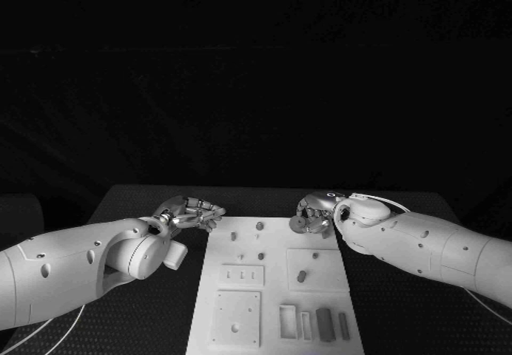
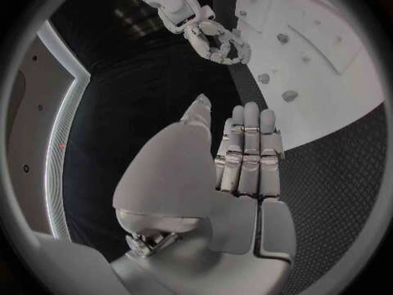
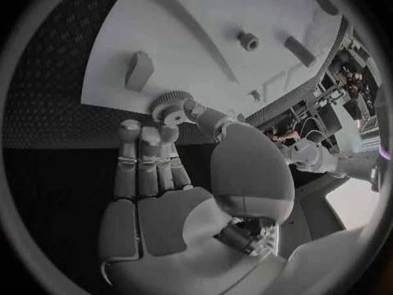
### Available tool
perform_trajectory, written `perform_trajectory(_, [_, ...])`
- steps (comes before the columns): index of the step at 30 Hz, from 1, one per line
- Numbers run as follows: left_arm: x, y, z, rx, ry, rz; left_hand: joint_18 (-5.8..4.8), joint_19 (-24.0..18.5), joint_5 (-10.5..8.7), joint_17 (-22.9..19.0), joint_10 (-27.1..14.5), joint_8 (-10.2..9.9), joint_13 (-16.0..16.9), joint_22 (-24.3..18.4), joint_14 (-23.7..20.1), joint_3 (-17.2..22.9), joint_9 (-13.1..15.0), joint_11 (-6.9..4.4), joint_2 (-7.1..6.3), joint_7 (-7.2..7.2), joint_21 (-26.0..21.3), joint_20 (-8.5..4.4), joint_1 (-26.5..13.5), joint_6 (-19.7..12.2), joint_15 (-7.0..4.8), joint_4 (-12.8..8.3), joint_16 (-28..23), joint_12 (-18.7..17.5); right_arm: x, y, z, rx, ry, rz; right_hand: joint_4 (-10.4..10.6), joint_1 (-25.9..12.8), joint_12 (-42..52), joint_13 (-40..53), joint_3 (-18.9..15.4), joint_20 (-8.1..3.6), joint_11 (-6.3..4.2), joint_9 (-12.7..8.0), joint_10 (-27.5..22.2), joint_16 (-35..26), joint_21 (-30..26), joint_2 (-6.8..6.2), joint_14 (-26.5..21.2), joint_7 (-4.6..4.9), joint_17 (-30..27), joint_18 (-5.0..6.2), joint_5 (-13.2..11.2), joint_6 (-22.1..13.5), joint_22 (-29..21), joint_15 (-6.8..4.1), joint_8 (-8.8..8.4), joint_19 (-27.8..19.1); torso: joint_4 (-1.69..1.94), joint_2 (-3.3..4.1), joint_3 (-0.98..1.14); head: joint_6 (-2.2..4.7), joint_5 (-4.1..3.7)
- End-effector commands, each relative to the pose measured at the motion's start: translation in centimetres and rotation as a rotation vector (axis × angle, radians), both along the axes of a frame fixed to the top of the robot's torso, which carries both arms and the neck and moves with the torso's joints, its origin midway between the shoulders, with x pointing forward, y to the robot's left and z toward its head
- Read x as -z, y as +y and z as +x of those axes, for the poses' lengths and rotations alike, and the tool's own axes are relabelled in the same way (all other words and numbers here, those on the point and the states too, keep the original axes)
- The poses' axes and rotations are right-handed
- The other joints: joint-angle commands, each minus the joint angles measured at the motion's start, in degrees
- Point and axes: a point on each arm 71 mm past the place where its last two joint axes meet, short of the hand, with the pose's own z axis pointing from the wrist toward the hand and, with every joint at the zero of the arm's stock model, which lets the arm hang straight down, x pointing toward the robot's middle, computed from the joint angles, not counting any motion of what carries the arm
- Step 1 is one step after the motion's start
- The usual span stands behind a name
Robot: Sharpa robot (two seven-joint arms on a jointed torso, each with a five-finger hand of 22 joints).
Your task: Assemble the parts on the task board
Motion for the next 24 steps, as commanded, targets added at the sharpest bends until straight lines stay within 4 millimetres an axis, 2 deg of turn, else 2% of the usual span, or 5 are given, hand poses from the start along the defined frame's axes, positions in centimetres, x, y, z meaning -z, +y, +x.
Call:
perform_trajectory(1, [-0.1, -0.2, 0.0, 0.018, -0.007, -0.01, 0.63, -0.51, -0.29, 0.07, -0.14, -0.33, 0.09, 0.74, 0.31, -0.21, 0.06, 0.23, 0.51, 0.16, 0.36, -0.05, 0.02, 0.08, 0.17, -0.01, -0.33, -0.07, 0.3, 0.2, -0.1, -0.006, 0.018, -0.008, 0.04, 0.36, 0.28, -0.13, 0.46, -0.48, -0.7, 0.09, -1.34, 0.3, 0.36, 0.02, 0.02, 0.33, -0.09, 0.78, -0.11, 0.6, 0.96, -0.31, 0.15, 0.04, -0.04, -0.04, 0.04, -0.21, 0.14])
perform_trajectory(11, [-0.1, -0.2, 0.0, 0.018, -0.006, -0.01, 0.63, -0.52, -0.29, 0.1, -0.13, -0.35, 0.11, 0.74, 0.31, -0.22, 0.07, 0.23, 0.52, 0.16, 0.36, -0.05, 0.02, 0.07, 0.17, -0.01, -0.35, -0.08, 0.8, 0.2, -0.1, -0.005, 0.034, -0.014, -0.01, 0.33, 0.7, -0.47, 0.82, -0.54, -0.45, 0.29, -1.34, 0.55, 0.59, 0.0, 0.07, 0.62, -0.24, 0.78, -0.11, 1.21, 0.94, -0.09, 0.61, 0.09, -0.11, -0.08, 0.04, -0.24, 0.2])
perform_trajectory(14, [-0.1, -0.3, -0.1, 0.018, -0.006, -0.01, 0.63, -0.52, -0.29, 0.1, -0.13, -0.35, 0.12, 0.74, 0.32, -0.22, 0.07, 0.23, 0.52, 0.16, 0.37, -0.05, 0.03, 0.07, 0.17, -0.01, -0.36, -0.09, 1.1, 0.3, -0.3, -0.009, 0.042, -0.014, -0.08, 0.22, 1.14, -0.75, 0.94, -0.6, 0.02, 0.74, -1.29, 0.82, 0.81, 0.12, 0.17, 1.16, -0.37, 0.78, -0.11, 3.02, 0.93, 0.3, 1.62, 0.14, -0.08, -0.1, 0.04, -0.17, 0.12])
perform_trajectory(20, [-0.1, -0.1, -0.1, 0.015, -0.005, -0.009, 0.63, -0.52, -0.29, 0.12, -0.14, -0.37, 0.13, 0.74, 0.32, -0.22, 0.08, 0.23, 0.52, 0.16, 0.37, -0.05, 0.05, 0.07, 0.17, -0.02, -0.37, -0.1, 1.3, 0.3, -0.3, -0.008, 0.046, -0.018, -0.13, 0.09, 1.43, -1.02, 1.0, -0.61, 0.23, 0.96, -1.38, 0.96, 0.94, 0.23, 0.15, 1.38, -0.5, 0.78, -0.11, 3.95, 0.9, 0.53, 2.09, 0.11, -0.1, -0.08, 0.11, -0.24, 0.23])
perform_trajectory(24, [-0.1, -0.2, -0.1, 0.017, -0.004, -0.009, 0.64, -0.52, -0.29, 0.13, -0.14, -0.37, 0.13, 0.73, 0.32, -0.22, 0.09, 0.23, 0.52, 0.16, 0.37, -0.06, 0.07, 0.07, 0.17, -0.03, -0.38, -0.1, 1.4, 0.4, -0.4, -0.013, 0.036, -0.023, -0.32, 0.18, 1.55, -1.17, 1.04, -0.62, 0.31, 1.02, -1.46, 1.01, 0.98, 0.18, 0.11, 1.46, -0.57, 0.78, -0.11, 4.26, 0.89, 0.61, 2.22, 0.06, -0.09, -0.08, 0.07, -0.26, 0.24])
